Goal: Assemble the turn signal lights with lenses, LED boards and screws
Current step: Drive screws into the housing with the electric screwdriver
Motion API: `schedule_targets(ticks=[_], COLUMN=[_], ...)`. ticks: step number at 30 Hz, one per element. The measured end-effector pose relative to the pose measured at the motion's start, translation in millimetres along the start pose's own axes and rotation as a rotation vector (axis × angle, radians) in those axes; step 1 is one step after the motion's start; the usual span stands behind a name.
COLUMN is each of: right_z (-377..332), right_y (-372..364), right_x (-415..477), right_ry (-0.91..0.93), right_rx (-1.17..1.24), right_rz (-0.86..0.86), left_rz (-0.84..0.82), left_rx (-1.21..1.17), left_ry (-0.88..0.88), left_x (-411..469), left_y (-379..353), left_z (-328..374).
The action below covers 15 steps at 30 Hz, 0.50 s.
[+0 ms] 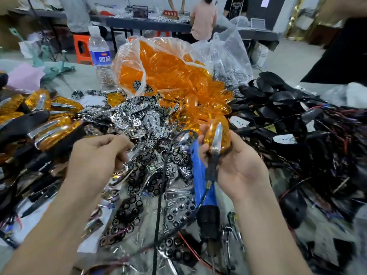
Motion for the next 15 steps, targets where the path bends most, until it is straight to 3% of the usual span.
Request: schedule_targets(ticks=[3, 8, 15], right_z=[12, 41, 58], right_y=[-4, -12, -18], right_x=[-3, -4, -5], right_ry=[-0.071, -0.103, -0.136], right_rx=[-0.148, -0.325, -0.322], right_rz=[-0.021, -0.024, -0.041], left_rz=[-0.288, -0.526, -0.452], left_rx=[-0.077, -0.041, 0.27], left_ry=[0.11, -0.161, -0.441], left_x=[-10, -35, -40], left_y=[-20, -52, -49], left_z=[-2, 11, 13])
Point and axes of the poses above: each hand's wrist, its own x-axis towards the middle knuckle, its own y-axis out of the back of the hand, z = x × y, the point moved 5 cm from there along x, towards the middle knuckle, and after that the axes turned 6 degrees about z, right-handed, at the moved point
